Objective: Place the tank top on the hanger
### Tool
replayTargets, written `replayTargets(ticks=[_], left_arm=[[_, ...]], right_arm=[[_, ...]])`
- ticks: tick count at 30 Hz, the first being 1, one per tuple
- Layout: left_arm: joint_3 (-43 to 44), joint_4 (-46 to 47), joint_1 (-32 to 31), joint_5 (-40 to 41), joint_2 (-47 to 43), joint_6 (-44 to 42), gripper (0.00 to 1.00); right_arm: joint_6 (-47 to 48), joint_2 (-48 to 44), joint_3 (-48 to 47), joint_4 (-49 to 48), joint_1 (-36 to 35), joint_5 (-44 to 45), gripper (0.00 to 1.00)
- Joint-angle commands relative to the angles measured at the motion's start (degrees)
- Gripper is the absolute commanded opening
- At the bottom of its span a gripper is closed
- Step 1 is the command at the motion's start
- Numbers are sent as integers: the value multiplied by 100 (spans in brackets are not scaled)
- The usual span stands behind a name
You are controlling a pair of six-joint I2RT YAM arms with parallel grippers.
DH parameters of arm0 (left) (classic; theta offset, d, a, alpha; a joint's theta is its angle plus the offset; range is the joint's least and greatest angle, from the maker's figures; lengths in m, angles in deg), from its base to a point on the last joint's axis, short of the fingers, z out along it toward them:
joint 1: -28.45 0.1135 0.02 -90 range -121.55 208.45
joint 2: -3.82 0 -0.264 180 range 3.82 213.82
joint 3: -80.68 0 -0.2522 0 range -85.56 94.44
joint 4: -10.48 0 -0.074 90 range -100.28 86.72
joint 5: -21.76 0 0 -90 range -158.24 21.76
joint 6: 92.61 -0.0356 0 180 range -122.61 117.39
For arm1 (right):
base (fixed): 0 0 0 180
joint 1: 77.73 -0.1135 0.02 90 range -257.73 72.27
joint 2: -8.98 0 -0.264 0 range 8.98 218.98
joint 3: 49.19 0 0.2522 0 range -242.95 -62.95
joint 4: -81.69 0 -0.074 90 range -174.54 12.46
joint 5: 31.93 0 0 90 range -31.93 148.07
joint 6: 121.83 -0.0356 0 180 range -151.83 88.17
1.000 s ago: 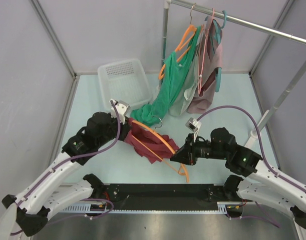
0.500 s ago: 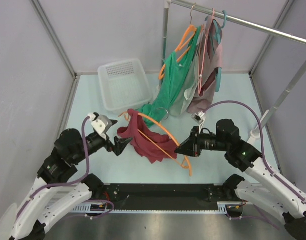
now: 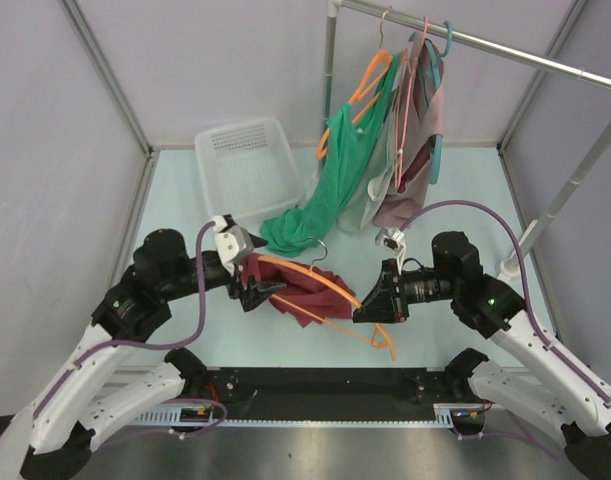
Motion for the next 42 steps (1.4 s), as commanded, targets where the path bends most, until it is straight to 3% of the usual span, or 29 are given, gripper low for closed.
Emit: replayTargets(ticks=[1, 10, 11, 13, 20, 25, 27, 33, 34, 37, 40, 42], left_arm=[[255, 95, 34, -1016, 425, -251, 99], [281, -123, 25, -2466, 1076, -365, 83], [299, -177, 25, -2528, 1111, -391, 74], [317, -300, 25, -2791, 1156, -461, 68], [211, -502, 25, -3240, 1164, -523, 32], [123, -520, 34, -3310, 1191, -514, 18], [106, -520, 34, -3328, 1173, -523, 3], [62, -503, 25, -3319, 1138, -576, 0], [53, -502, 25, -3285, 1129, -585, 0], [18, -502, 25, -3171, 1094, -576, 0], [-8, -459, 25, -2925, 1094, -567, 0], [-17, -459, 34, -2714, 1103, -567, 0]], right_arm=[[200, 31, -295, -294, 38, -571, 0], [287, 329, -392, -479, 47, -1125, 0], [297, 356, -401, -470, 47, -1125, 0], [367, 391, -453, -417, 65, -1142, 0], [613, 496, -497, -312, 232, -1265, 0], [675, 602, -559, -312, 258, -1265, 0], [683, 611, -577, -312, 276, -1257, 0], [754, 629, -550, -277, 407, -1064, 1], [754, 628, -542, -268, 434, -1003, 4], [780, 611, -533, -224, 644, -949, 30], [911, 576, -568, 4, 907, -932, 72], [973, 471, -603, 118, 1031, -844, 82]])
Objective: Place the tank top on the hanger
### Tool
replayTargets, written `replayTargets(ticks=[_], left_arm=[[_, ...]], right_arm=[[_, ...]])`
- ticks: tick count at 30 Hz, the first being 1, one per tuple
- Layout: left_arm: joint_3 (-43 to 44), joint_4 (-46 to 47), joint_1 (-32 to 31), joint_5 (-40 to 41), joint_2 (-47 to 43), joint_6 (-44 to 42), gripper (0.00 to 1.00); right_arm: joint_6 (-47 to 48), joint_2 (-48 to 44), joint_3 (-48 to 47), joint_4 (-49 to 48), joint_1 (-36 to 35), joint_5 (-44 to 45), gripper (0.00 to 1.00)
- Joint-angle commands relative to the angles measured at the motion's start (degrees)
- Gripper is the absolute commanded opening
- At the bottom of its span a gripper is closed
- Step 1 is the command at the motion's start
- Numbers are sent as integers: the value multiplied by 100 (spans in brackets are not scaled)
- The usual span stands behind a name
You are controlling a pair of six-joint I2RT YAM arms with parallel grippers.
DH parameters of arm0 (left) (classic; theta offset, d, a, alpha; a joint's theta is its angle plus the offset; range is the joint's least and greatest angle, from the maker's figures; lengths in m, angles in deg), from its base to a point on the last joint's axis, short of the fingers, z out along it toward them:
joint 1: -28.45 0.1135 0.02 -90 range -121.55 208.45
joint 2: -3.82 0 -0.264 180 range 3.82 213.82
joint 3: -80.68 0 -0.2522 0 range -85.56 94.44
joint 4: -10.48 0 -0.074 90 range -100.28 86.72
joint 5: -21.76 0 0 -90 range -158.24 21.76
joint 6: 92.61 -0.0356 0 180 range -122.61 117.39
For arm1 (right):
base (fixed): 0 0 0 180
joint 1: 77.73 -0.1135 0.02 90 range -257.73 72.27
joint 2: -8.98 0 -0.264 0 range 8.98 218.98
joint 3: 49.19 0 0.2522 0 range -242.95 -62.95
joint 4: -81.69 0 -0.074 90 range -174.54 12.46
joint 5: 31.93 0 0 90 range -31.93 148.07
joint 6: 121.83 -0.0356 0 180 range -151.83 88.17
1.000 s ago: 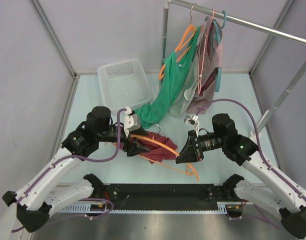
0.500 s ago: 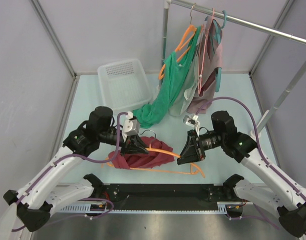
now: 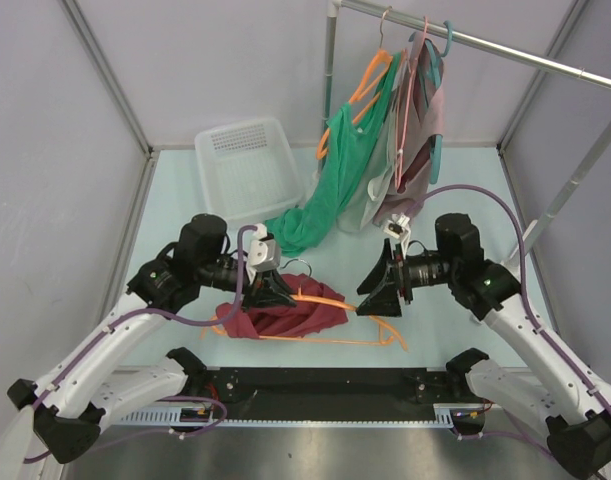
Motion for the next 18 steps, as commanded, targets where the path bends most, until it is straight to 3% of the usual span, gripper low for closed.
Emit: replayTargets(ticks=[1, 6, 9, 13, 18], left_arm=[[5, 143, -8, 200, -49, -14, 0], [-197, 397, -8, 1523, -163, 108, 0], [-461, 774, 18, 2333, -417, 267, 0], [-698, 1082, 124, 3046, -786, 495, 0], [-962, 1417, 422, 3601, -1191, 715, 0]], right_arm=[[193, -196, -288, 68, 347, 421, 87], [-61, -722, -262, 166, 857, 1037, 91], [-351, -1109, -183, 183, 1261, 1861, 91], [-466, -1444, -16, 288, 1604, 2233, 90], [-947, -1489, 624, 9, 1553, 2409, 86]])
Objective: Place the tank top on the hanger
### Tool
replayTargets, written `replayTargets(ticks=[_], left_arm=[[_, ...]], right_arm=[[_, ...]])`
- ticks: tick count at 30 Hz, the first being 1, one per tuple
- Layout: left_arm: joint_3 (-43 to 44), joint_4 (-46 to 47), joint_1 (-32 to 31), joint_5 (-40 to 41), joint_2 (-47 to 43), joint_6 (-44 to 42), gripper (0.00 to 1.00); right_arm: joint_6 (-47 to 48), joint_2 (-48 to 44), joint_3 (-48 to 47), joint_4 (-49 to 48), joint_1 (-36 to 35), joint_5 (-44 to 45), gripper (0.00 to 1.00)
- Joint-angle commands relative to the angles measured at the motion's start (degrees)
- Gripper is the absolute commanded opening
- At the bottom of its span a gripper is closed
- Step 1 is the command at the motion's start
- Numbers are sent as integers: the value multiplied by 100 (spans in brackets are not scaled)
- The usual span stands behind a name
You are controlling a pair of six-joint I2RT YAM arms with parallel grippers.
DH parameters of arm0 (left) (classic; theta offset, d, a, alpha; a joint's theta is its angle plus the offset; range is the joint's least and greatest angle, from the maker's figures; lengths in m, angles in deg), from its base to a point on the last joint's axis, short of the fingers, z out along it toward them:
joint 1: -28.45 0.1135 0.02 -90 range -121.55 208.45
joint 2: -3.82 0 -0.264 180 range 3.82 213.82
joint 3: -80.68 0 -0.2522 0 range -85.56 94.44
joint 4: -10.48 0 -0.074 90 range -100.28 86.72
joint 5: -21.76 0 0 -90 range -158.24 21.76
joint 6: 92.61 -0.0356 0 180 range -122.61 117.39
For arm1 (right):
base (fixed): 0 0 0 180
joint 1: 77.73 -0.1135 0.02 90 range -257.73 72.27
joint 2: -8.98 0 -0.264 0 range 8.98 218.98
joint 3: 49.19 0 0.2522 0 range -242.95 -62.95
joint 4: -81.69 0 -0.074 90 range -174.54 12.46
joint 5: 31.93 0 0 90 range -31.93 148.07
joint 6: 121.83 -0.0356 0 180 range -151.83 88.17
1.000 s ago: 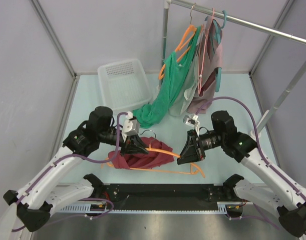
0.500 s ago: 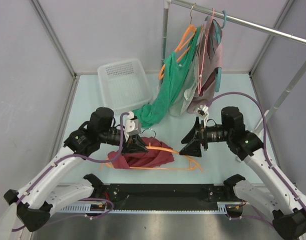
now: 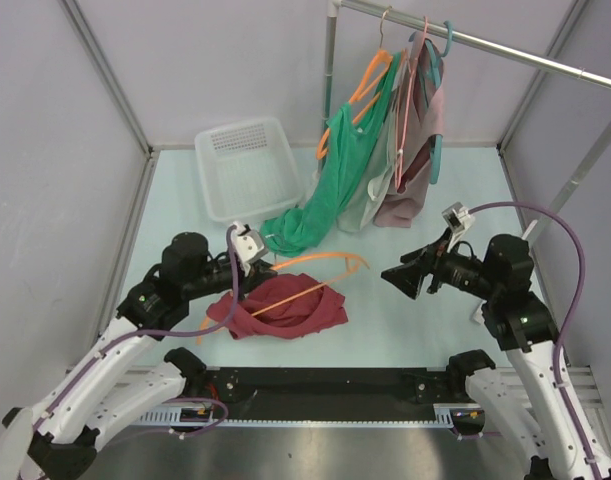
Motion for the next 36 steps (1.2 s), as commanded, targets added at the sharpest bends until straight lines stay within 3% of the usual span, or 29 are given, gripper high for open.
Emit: replayTargets(ticks=[1, 4, 9, 16, 18, 23, 36], left_arm=[[-125, 800, 337, 961, -348, 359, 0], [-143, 845, 522, 1121, -322, 447, 0], [-125, 862, 663, 832, -216, 500, 0], [-178, 871, 690, 796, -242, 517, 0], [-187, 871, 698, 779, -234, 517, 0], [-204, 880, 699, 831, -242, 544, 0], [-231, 862, 699, 770, -313, 552, 0]], right_arm=[[-534, 67, 588, -259, -104, 350, 86], [-491, 138, 870, -295, -823, 849, 84], [-805, 480, 1046, -600, -2781, 2958, 79], [-1298, 2061, 1055, -1647, -4076, 4514, 64], [-1413, 2536, 924, -1832, -4183, 5094, 59], [-1606, 3231, 712, -2069, -4438, 6159, 58], [-1616, 4409, 554, -3142, -4403, 5887, 56]])
